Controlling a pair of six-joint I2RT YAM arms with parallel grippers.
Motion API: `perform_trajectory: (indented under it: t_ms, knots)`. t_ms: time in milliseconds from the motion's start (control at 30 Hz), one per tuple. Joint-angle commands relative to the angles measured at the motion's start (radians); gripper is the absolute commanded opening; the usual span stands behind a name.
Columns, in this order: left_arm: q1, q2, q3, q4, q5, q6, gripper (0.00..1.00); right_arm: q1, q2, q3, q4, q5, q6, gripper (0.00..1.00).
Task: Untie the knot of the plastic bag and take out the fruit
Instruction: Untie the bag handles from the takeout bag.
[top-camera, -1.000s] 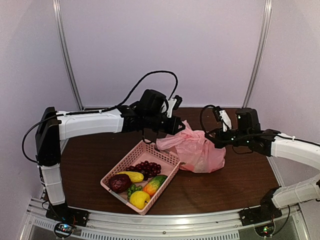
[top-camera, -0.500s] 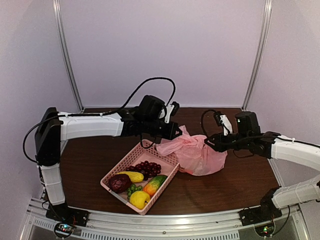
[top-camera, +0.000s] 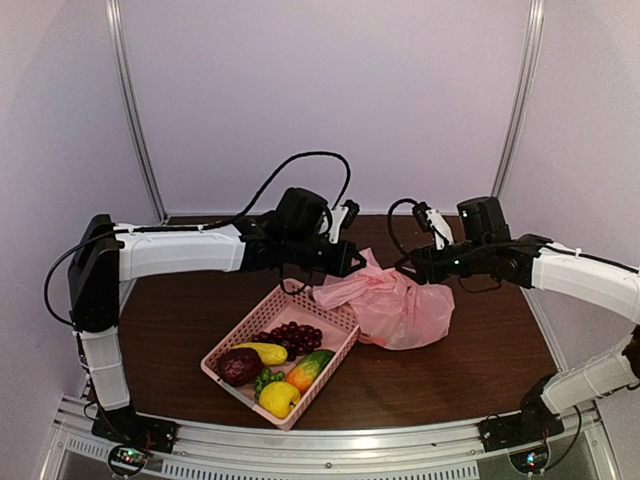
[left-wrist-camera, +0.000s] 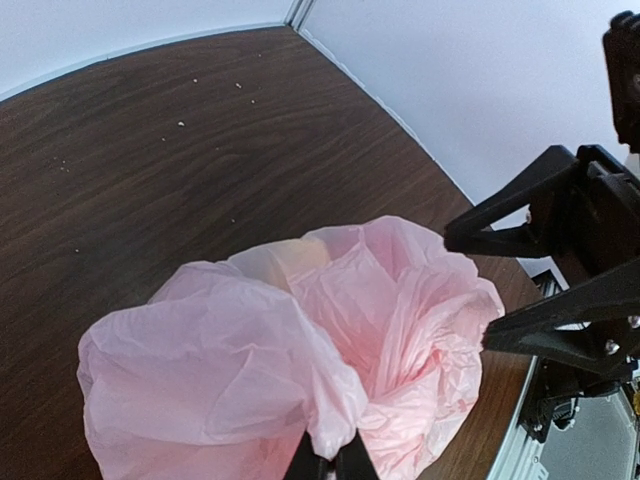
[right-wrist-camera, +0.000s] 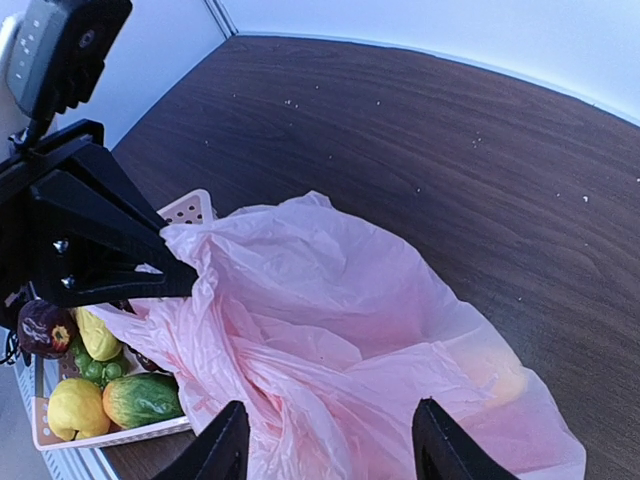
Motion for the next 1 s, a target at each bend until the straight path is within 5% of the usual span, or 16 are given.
perform_trajectory:
  t_ms: [0, 267, 433, 600, 667, 767, 967]
  knots:
    - [0.008, -0.037, -0.005, 0.04, 0.014, 0.005, 0.0, -0.012, 0.066, 0.046, -0.032, -0.077, -0.036, 0.57]
    - [0.008, -0.039, -0.003, 0.038, 0.018, 0.005, 0.0, -0.027, 0.116, 0.045, 0.012, -0.138, -0.03, 0.48]
    - [0.008, -0.041, -0.001, 0.035, 0.027, 0.004, 0.0, -0.031, 0.118, 0.031, 0.035, -0.158, -0.03, 0.28]
    - [0.007, -0.06, -0.026, 0.031, 0.021, -0.009, 0.49, -0.034, 0.111, 0.022, 0.037, -0.164, -0.032, 0.03]
    - [0.006, -0.068, -0.044, 0.033, 0.019, -0.018, 0.61, -0.036, 0.105, 0.017, 0.042, -0.164, -0.029, 0.0]
    - [0.004, -0.076, -0.074, 0.054, 0.028, -0.034, 0.7, -0.037, 0.1, 0.009, 0.051, -0.164, -0.022, 0.0]
    - [-0.011, -0.067, -0.091, 0.082, 0.04, -0.049, 0.71, -0.037, 0.094, 0.001, 0.059, -0.168, -0.017, 0.0]
